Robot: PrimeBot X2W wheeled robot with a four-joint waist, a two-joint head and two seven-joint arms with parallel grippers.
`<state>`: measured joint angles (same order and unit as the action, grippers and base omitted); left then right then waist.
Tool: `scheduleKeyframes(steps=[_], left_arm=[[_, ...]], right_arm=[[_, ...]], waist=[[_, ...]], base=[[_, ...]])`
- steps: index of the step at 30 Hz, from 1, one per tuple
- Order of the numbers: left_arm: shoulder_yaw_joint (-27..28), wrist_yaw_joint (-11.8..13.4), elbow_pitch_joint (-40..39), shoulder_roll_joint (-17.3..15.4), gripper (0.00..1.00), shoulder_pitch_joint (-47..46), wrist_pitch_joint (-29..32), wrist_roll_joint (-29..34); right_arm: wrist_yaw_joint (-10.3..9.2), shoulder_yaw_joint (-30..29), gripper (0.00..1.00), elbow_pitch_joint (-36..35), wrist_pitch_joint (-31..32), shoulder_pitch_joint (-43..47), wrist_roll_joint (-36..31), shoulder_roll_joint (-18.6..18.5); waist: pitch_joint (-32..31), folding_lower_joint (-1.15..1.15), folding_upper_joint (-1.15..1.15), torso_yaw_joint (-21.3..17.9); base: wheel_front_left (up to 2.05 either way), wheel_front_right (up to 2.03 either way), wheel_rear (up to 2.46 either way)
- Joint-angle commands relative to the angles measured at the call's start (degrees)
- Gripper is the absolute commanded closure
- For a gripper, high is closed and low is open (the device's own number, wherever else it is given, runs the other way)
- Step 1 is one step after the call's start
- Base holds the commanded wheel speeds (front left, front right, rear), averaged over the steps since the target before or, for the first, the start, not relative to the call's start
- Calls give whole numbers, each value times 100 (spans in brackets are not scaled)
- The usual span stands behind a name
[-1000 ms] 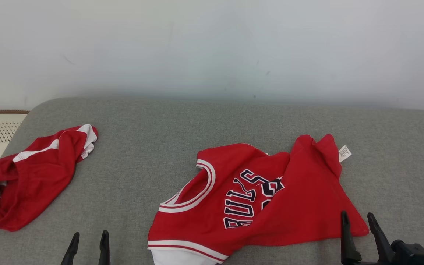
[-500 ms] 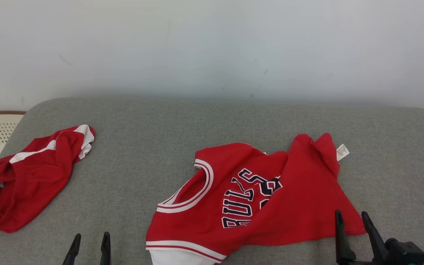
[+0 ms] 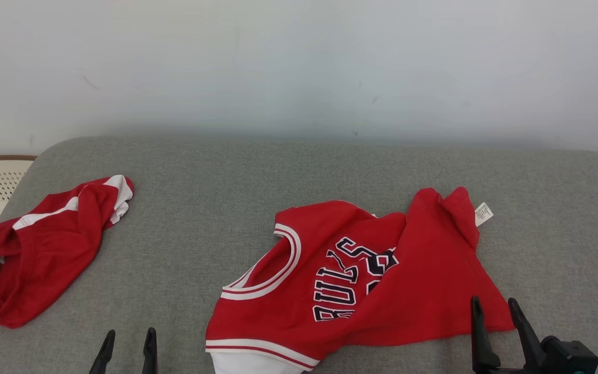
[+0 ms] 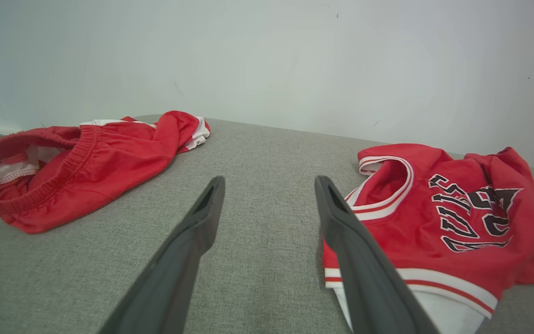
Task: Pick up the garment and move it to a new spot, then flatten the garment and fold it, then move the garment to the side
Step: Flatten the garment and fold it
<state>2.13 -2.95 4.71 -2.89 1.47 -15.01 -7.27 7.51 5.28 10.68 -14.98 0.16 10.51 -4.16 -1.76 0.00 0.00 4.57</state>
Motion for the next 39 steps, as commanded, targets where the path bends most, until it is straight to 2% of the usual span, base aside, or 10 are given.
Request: scheduleKeyframes(steps=[1,18,21,24,28,39], left_arm=[[10,2,-2,0,0,101,-26,31],[7,-14,11,0,0,70,-26,44],[-64,-95,82,1,0,92,-26,-39],[-245,-239,169,-31,0,179,-26,9],[-681,-381,386,-228,0,330,-26,146],[-1676,-441,1099,-332,0,313,-26,-34]], right_arm=[[-4,18,0,15,-30,-53,-40,7],[-4,-4,0,-3,-31,-4,-40,13],[-4,-79,0,32,-31,40,-33,-26],[-4,-200,0,122,-25,52,-66,-93],[-4,-324,0,326,92,-58,-73,-238],[-4,-528,0,1259,514,-626,-102,-585]], waist=[[0,0,0,-7],[8,0,0,-10],[-20,0,0,16],[-29,0,0,36],[9,0,0,60],[206,0,0,124]], base=[[0,0,0],[0,0,0],[0,0,0],[0,0,0],[0,0,0],[0,0,0]])
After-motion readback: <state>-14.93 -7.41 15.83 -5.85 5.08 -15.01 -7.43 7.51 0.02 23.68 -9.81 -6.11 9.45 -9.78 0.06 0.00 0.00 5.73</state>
